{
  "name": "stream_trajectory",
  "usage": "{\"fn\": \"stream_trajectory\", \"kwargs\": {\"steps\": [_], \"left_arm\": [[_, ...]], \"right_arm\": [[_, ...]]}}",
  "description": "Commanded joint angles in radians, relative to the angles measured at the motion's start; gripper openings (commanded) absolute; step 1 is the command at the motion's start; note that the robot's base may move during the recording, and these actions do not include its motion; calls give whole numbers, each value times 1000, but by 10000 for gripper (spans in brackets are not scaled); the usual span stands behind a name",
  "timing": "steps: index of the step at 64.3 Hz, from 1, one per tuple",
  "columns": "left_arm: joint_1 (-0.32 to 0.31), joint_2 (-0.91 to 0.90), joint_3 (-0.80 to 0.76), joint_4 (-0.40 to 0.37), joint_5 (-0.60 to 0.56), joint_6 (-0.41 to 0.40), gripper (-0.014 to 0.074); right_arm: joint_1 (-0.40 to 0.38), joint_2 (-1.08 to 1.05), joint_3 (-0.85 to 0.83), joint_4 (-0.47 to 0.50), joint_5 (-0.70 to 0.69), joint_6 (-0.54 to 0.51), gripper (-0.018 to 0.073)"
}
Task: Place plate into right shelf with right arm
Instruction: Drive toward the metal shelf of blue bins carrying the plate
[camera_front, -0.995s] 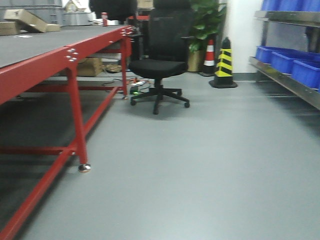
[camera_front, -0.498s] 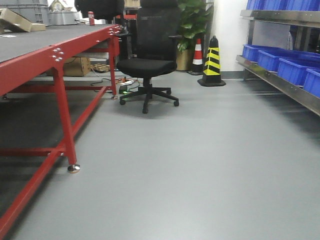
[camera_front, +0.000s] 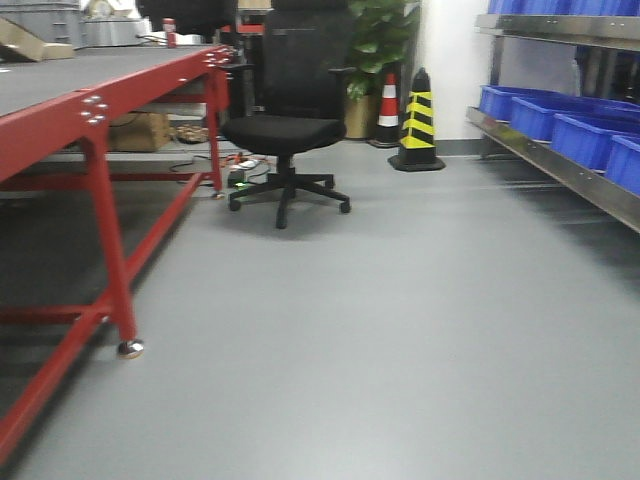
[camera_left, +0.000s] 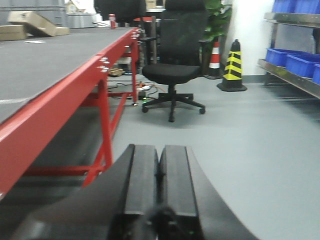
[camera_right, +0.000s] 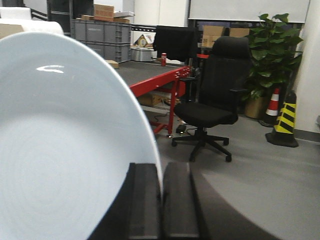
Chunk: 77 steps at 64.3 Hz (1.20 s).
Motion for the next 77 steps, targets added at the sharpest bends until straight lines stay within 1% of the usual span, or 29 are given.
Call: {"fn": "stream_trajectory", "kwargs": {"steps": [1,77], "left_arm": [[-5,-11,9,-2,-89,-2,-47],[-5,-11,9,-2,-89,-2,-47]], "right_arm": [[1,8,-29,-19,-87,-8,55],[1,8,-29,-19,-83,-8,55]]}}
